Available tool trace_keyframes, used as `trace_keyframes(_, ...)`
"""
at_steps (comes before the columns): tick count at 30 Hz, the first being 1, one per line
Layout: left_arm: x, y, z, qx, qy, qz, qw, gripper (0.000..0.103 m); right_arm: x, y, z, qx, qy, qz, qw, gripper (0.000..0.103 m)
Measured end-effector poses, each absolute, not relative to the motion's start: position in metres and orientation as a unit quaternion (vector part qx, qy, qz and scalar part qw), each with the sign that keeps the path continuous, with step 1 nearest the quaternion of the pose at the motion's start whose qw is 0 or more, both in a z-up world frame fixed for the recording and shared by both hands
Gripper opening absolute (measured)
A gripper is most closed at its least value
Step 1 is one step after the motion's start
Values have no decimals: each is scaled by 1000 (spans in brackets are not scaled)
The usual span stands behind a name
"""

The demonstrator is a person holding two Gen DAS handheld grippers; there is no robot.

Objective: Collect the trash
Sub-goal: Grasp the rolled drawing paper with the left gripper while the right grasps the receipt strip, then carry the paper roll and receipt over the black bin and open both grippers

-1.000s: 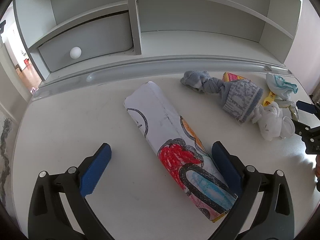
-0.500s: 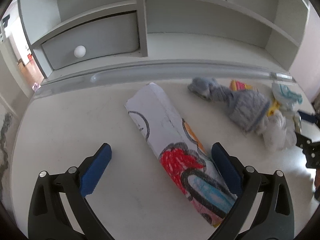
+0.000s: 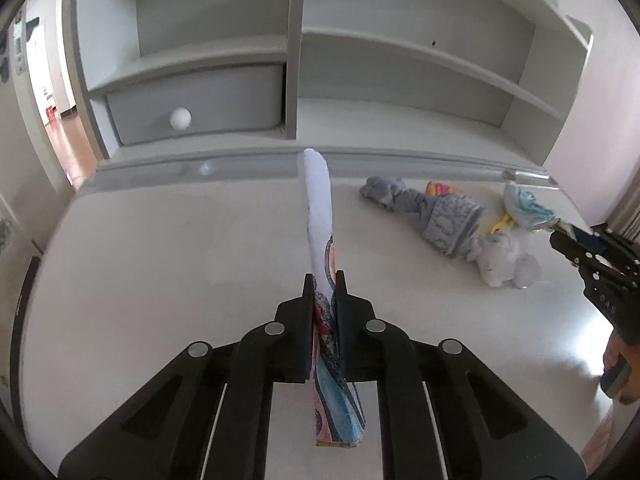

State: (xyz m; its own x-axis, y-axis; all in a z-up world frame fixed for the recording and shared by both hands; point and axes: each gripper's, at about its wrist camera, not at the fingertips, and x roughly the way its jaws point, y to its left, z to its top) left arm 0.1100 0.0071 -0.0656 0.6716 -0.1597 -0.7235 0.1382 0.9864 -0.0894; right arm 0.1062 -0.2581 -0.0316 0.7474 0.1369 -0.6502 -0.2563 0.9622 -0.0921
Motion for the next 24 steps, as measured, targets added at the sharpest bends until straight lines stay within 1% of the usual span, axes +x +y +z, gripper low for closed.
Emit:
trace_keyframes(4,95,4,-42,-8,371,-89,924,6,100,-285,-28,-7,343,131,930,19)
trace_keyframes(6,85,-4,-24,-8,350,-106,930,6,88,-300,-19,33,334,149,930,19)
trace_keyframes(8,75,-19,-8,-16,336,-135,932,6,72,-313,-8,50,321,149,934,19)
trace_keyframes(10,58,-61,7,8,322,-195,926,6,50,-332,6,55,304,135,941,19)
trace_keyframes(13,28,-139,11,51,315,-299,899,6,6,-372,26,50,281,78,955,19)
trace_keyframes(16,-8,-220,-1,82,324,-408,850,6,-52,-427,39,68,269,4,961,19)
trace_keyframes(19,-57,-294,-18,125,330,-500,791,6,-114,-484,35,100,282,-73,951,19)
trace_keyframes(21,-88,-332,-36,152,338,-544,753,6,-155,-519,18,127,302,-119,937,19)
trace_keyframes(23,-117,-368,-67,183,357,-574,714,6,-182,-547,-11,168,332,-142,917,19)
trace_keyframes(24,-133,-390,-97,200,383,-585,686,6,-195,-562,-34,201,350,-147,903,19)
